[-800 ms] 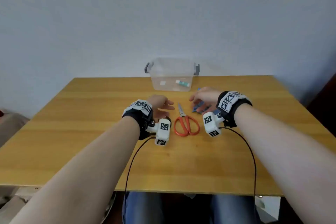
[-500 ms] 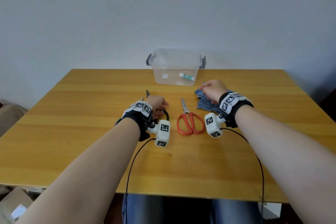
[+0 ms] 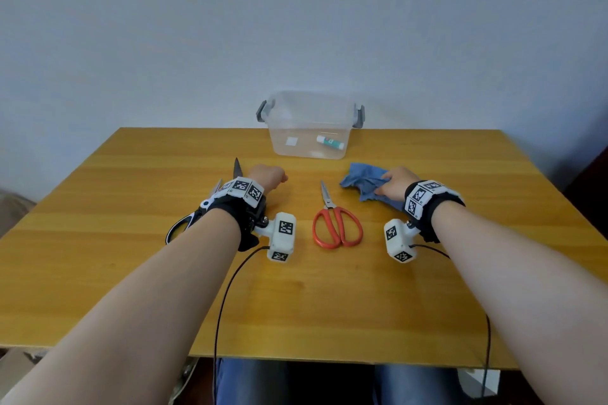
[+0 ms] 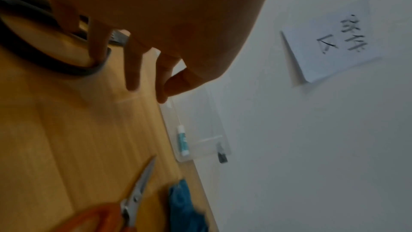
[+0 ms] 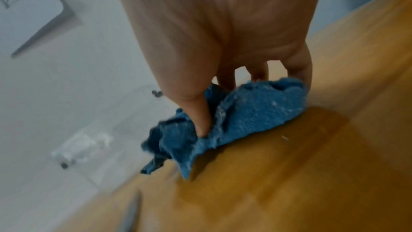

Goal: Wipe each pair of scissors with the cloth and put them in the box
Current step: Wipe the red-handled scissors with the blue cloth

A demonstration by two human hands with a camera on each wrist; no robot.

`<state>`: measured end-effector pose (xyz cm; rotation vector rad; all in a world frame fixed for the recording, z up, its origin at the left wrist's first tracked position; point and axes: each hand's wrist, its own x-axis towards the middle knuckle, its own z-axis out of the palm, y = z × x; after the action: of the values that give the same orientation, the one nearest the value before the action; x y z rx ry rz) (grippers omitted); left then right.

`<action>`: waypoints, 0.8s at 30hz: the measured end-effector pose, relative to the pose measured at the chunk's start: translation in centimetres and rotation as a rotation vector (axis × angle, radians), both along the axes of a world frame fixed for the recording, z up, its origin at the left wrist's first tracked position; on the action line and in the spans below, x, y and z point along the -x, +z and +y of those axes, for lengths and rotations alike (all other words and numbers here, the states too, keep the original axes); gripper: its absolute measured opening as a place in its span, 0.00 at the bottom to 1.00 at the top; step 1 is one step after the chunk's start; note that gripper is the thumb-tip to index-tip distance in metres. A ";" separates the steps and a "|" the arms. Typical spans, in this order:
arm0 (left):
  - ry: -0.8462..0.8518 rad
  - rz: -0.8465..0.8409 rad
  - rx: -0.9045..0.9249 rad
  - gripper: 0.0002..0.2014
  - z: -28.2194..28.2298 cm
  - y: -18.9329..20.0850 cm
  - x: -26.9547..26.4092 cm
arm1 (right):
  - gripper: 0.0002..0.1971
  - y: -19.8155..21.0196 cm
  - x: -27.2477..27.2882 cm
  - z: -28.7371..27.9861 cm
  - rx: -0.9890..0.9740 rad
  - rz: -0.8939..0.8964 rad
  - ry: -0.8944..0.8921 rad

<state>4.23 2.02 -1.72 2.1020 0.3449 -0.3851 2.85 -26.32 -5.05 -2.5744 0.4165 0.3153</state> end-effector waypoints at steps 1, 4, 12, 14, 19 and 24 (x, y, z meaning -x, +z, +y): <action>-0.009 -0.009 -0.029 0.16 -0.3 0.5 0.2 | 0.12 0.5 0.1 -0.1 -0.063 -0.029 -0.047; -0.033 -0.104 0.067 0.15 -1.7 2.0 1.0 | 0.12 3.8 1.4 0.7 -0.341 -0.175 -0.193; -0.258 -0.065 0.600 0.17 -3.2 6.3 4.2 | 0.13 9.8 4.2 2.7 -1.272 -0.075 -0.101; -0.202 -0.164 0.626 0.14 -3.2 6.8 4.6 | 0.17 10.1 4.7 2.7 -1.250 -0.040 -0.032; -0.158 -0.307 0.490 0.12 -3.0 7.8 5.0 | 0.28 10.3 4.8 2.5 -0.945 -0.431 -0.040; -0.330 -0.475 0.277 0.07 -3.2 9.3 5.6 | 0.37 11.1 4.9 3.5 -0.652 -0.338 0.281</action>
<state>-1.37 -1.19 7.59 1.9006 -0.3203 -0.1038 -2.02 -22.85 6.04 -1.9798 -0.1585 0.0827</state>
